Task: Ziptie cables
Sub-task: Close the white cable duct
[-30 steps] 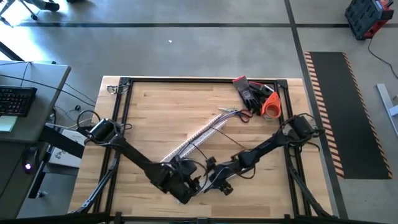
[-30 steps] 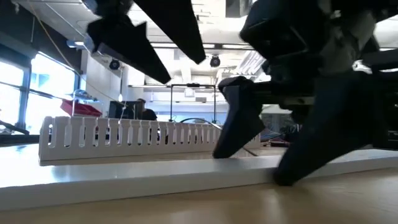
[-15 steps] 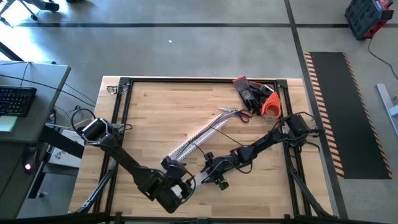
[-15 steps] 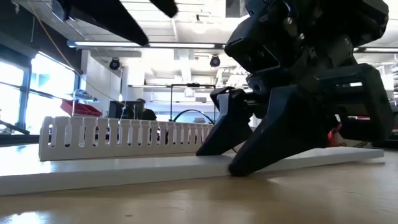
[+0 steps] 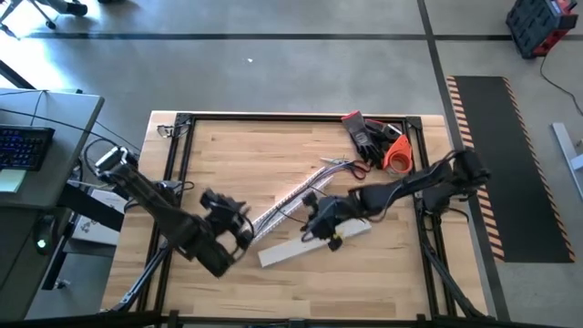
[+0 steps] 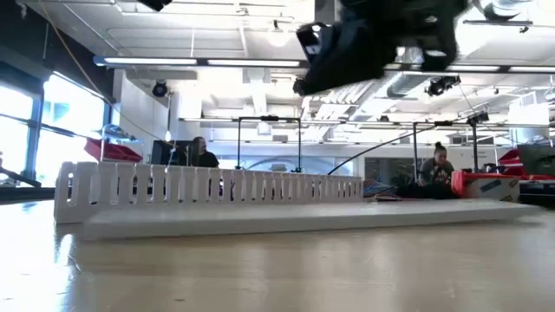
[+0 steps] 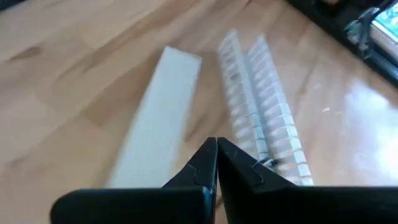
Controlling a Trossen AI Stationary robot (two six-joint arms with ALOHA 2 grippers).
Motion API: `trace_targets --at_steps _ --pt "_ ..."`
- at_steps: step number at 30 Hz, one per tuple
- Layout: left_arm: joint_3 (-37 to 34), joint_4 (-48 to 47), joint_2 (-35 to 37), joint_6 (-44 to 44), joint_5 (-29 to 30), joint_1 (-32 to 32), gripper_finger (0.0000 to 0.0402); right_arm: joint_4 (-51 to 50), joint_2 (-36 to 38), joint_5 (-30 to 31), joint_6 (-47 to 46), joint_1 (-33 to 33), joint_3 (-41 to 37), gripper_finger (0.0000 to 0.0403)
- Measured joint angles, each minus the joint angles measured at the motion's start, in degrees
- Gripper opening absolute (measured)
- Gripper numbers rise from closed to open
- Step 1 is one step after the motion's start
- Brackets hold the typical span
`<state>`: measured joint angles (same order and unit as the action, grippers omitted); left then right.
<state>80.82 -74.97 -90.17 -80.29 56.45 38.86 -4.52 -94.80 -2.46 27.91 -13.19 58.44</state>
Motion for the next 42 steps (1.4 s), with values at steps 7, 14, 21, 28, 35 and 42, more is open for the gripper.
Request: trace_targets --at_steps 7,14,21,28,35,42 --pt "-10.46 4.23 6.97 1.25 1.02 -1.89 0.0026 -4.39 -0.31 -20.70 0.63 5.00 3.08 0.0002" --pt "-19.28 16.88 6.24 0.89 0.73 0.09 0.0014 17.63 -2.17 -21.18 -8.81 3.18 -8.76 0.0000" --pt "-24.52 26.25 5.95 0.93 0.52 1.10 0.0003 30.91 -8.55 -15.37 -9.50 -3.25 -10.96 0.0072" --pt "-24.88 34.58 3.94 1.86 1.49 1.85 0.0003 28.77 -13.73 -4.03 -12.30 -6.35 -5.50 0.0219" --pt "-24.90 44.01 0.36 6.75 0.81 1.87 0.0003 29.55 -18.70 -0.77 -16.92 -3.63 -6.71 0.0286" --pt "-24.90 48.57 -1.82 8.98 0.84 1.92 0.0003 31.51 -24.20 -2.07 -19.54 -3.01 -6.48 0.0271"
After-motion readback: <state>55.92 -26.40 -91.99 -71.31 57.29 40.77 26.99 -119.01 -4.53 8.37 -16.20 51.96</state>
